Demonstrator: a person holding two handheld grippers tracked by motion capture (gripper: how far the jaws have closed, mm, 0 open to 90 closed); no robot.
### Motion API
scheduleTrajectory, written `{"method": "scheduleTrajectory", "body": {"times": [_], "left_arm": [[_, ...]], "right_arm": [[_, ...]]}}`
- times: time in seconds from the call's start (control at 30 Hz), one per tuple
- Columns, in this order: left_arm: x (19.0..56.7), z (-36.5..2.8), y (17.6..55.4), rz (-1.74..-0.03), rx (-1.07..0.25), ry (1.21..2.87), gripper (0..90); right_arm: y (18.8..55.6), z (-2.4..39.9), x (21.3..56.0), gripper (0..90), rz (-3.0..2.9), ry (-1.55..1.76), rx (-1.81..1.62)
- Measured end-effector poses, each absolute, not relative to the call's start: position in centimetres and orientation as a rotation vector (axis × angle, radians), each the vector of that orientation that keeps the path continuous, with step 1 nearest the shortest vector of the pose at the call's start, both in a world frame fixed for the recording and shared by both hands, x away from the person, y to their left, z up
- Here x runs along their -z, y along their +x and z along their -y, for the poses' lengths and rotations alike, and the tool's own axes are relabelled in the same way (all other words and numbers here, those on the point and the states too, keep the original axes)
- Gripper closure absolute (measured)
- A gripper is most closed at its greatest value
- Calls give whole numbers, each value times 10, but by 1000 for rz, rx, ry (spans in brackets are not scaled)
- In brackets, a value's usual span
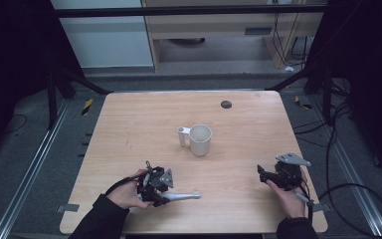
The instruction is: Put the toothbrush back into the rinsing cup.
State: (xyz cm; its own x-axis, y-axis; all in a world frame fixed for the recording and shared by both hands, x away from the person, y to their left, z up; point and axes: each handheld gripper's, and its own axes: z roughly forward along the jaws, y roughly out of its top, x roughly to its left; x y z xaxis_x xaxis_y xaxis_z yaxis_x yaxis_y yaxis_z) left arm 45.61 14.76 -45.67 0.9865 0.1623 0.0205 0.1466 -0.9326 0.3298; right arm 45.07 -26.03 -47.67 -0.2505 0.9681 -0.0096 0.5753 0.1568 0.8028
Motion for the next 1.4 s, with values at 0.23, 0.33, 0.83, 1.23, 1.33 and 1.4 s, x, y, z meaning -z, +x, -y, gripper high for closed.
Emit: {"method": "scheduleTrajectory", "body": {"times": [0.23, 0.33, 0.83, 1.23, 1.33, 1.4], "left_arm": [[459, -146, 458, -218, -53, 2810, 581], [459, -146, 459, -211, -52, 2812, 584], [462, -146, 462, -191, -30, 2829, 629], [466, -143, 464, -178, -29, 2855, 648], [465, -143, 464, -174, -28, 2858, 655], [465, -142, 464, -172, -26, 2861, 659]], "right_arm": [[451, 260, 477, 160, -1903, 1461, -944], [451, 261, 477, 160, -1904, 1460, -944], [451, 261, 477, 162, -1907, 1462, -943], [451, 261, 477, 163, -1909, 1459, -943], [451, 261, 477, 164, -1908, 1463, -943], [451, 261, 477, 164, -1908, 1462, -944]]}}
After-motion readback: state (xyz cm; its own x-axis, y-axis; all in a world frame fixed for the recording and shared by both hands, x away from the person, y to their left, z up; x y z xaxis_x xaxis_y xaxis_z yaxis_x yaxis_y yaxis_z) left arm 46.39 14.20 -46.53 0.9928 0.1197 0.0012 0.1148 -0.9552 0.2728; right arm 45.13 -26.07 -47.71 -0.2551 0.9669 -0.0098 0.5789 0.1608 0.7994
